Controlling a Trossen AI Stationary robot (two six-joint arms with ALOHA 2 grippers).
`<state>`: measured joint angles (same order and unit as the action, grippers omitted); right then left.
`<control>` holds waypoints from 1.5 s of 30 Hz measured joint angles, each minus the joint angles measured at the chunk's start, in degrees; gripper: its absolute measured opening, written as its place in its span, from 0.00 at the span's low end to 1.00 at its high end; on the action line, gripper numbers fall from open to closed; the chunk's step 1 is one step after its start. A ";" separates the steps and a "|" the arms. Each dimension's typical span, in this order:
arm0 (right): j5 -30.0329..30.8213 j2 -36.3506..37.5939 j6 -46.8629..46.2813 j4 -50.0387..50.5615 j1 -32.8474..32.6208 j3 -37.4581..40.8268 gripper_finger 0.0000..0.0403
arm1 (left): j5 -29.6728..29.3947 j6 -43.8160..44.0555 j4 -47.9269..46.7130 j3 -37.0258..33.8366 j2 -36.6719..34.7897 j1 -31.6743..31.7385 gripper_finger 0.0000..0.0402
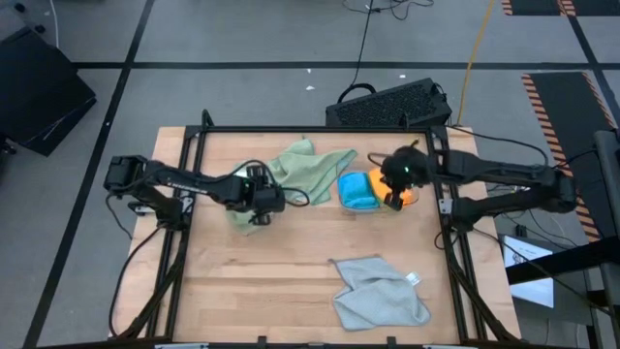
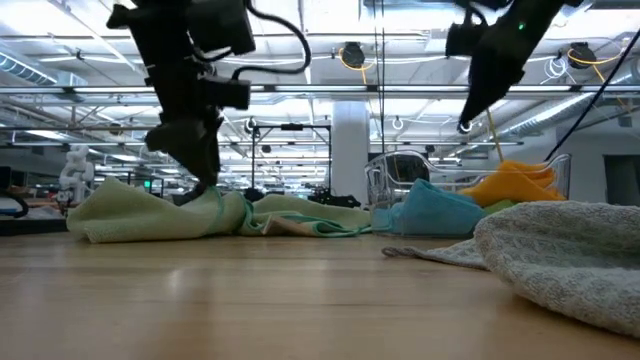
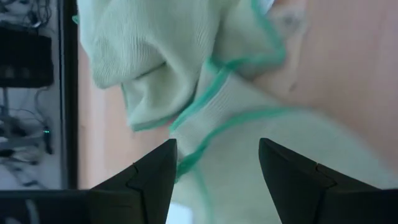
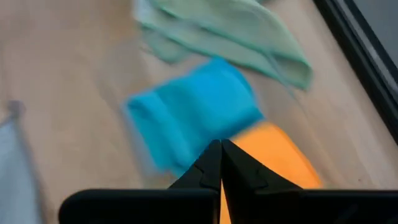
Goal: Fold microfiber towels
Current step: Fold the left light green microfiber cloth
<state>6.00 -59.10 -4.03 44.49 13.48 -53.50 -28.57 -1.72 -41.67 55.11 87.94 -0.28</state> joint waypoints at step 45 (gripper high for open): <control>14.77 -23.51 -1.51 -86.11 -27.50 19.49 0.11 | -10.54 4.62 -33.08 33.70 0.00 -13.24 0.02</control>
<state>20.77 -82.61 -5.54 -41.62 -14.02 -34.01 -39.10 2.90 -74.75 88.82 87.94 -13.52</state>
